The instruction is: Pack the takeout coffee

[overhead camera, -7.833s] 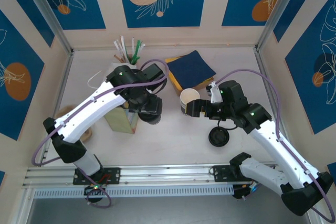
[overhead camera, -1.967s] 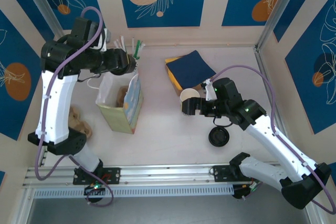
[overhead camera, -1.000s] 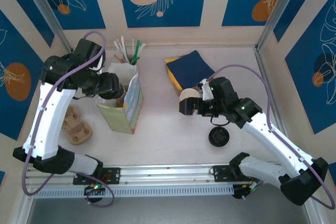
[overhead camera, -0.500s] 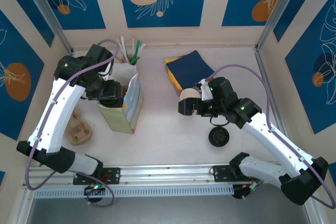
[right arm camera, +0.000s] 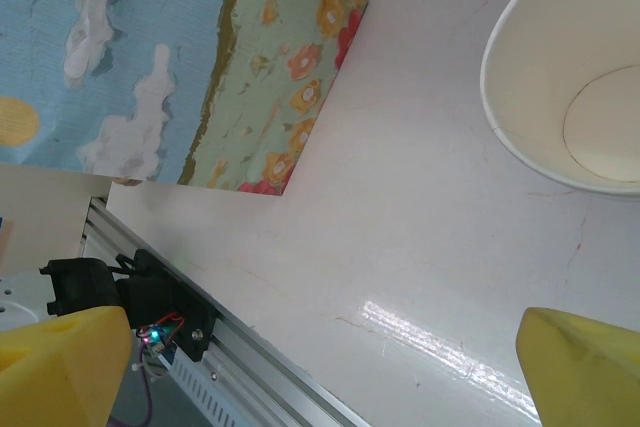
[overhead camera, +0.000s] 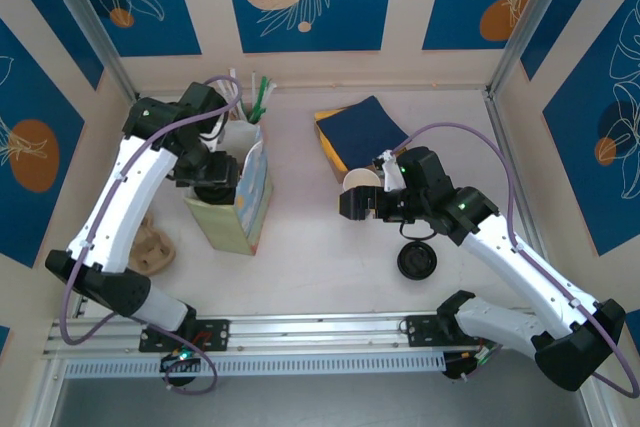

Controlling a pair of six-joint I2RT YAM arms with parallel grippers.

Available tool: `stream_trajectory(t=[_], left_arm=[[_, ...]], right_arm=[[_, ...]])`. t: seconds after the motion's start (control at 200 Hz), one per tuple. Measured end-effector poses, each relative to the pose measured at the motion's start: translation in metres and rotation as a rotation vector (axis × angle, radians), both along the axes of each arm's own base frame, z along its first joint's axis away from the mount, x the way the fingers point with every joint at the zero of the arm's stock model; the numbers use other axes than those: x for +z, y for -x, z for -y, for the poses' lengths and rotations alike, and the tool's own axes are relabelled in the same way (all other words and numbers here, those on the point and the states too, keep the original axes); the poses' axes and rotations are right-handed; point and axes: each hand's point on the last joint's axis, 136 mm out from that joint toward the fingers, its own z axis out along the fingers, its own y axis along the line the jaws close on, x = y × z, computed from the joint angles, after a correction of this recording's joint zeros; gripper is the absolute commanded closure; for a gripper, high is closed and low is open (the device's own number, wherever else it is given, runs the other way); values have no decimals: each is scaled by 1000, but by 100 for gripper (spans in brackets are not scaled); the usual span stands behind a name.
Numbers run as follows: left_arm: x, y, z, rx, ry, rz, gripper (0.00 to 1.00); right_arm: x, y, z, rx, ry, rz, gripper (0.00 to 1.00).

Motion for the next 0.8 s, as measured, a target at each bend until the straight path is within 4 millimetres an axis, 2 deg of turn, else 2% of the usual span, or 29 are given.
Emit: stream_trajectory(t=[0.8], left_arm=[[-30,-12,7,-55,-32,-63,44]], right_arm=[[0,-3,3,-14,0,1,1]])
